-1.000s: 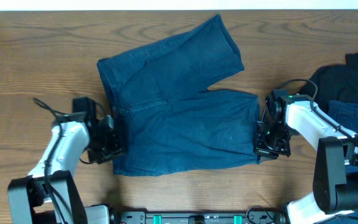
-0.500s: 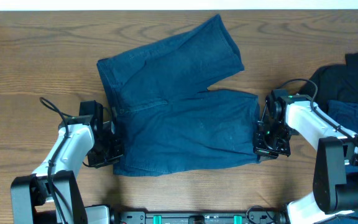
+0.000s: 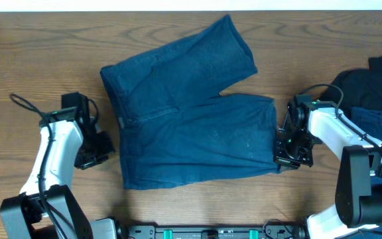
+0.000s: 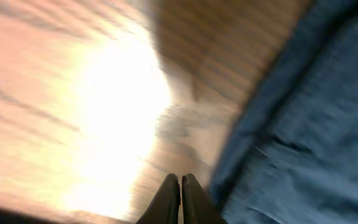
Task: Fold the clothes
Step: 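Release the hems and raise both grippers toward the waistband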
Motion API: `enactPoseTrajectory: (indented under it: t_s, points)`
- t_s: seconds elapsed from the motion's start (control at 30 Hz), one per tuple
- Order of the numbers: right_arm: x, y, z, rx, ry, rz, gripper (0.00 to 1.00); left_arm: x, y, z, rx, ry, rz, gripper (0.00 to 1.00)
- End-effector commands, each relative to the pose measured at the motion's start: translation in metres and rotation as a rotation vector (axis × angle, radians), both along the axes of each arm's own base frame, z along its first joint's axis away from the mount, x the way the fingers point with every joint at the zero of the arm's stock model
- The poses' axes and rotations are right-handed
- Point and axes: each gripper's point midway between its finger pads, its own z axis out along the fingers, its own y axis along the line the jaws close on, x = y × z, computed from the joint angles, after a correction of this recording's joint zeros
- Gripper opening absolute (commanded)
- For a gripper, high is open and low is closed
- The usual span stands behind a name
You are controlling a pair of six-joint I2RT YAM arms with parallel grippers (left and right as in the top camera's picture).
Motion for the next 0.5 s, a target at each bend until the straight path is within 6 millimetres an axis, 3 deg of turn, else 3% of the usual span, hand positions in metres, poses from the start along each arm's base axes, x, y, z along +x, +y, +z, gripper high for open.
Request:
enactPoseTrajectory:
  t_s: [0.0, 0.13, 0.2, 0.23, 0.37, 0.47]
  points:
    - [0.004, -0.006, 0.004, -0.030, -0.008, -0.018, 0.01, -0.007, 0.012, 0.005, 0.056, 0.024, 0.042, 0.06]
    - [-0.004, -0.006, 0.007, -0.032, 0.026, -0.016, 0.06, -0.012, 0.011, 0.006, 0.051, 0.043, 0.044, 0.06]
    - [-0.006, -0.006, 0.007, -0.031, 0.033, -0.014, 0.24, -0.010, 0.008, 0.005, 0.031, 0.036, 0.045, 0.06]
    - [-0.006, -0.006, 0.007, -0.031, 0.034, -0.015, 0.28, -0.008, 0.004, 0.005, 0.009, 0.026, 0.046, 0.06]
    - [0.008, -0.005, 0.014, -0.025, -0.034, -0.019, 0.27, 0.008, -0.022, 0.007, -0.148, -0.057, -0.037, 0.13]
    - [0.030, -0.006, 0.036, -0.024, -0.152, -0.023, 0.29, 0.021, -0.039, 0.011, -0.252, -0.124, -0.066, 0.16]
